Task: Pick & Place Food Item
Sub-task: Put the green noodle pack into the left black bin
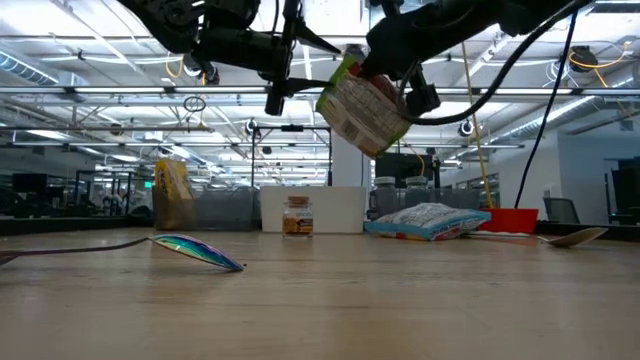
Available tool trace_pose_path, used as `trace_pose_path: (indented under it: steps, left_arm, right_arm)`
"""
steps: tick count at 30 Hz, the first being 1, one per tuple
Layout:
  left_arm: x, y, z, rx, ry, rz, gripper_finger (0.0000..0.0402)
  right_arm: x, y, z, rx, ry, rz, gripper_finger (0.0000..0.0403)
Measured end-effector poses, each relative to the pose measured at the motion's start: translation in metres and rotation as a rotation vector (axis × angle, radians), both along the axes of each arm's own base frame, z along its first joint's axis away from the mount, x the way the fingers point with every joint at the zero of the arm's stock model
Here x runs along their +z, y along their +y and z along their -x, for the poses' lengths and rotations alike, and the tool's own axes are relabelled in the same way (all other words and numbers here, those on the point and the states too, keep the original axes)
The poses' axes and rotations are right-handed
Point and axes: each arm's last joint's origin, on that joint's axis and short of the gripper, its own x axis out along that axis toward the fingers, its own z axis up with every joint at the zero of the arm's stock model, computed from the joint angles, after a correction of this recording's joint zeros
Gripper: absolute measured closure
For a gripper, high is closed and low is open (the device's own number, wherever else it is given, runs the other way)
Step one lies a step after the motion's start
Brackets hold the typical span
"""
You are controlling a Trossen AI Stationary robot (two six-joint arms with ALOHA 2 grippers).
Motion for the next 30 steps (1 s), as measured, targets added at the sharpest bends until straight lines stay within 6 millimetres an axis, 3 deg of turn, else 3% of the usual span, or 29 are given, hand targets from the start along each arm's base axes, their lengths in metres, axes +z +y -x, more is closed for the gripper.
trace_pose_path:
  steps: [19,22,30]
  left_arm:
    - [-0.0058,-0.0039,0.0004,-0.045,0.059,0.026,0.0168]
    - [-0.0078,-0.0043,0.0008,-0.047,0.079,0.035,0.0195]
    - [-0.0091,-0.0043,0.0011,-0.041,0.092,0.041,0.0315]
  right_arm:
    - [-0.0008,0.0081,-0.0007,0.075,0.061,0.046,0.0403]
    - [-0.0008,0.0081,-0.0007,0.077,0.064,0.048,0.0403]
    - [-0.0008,0.0092,-0.0007,0.082,0.072,0.056,0.0403]
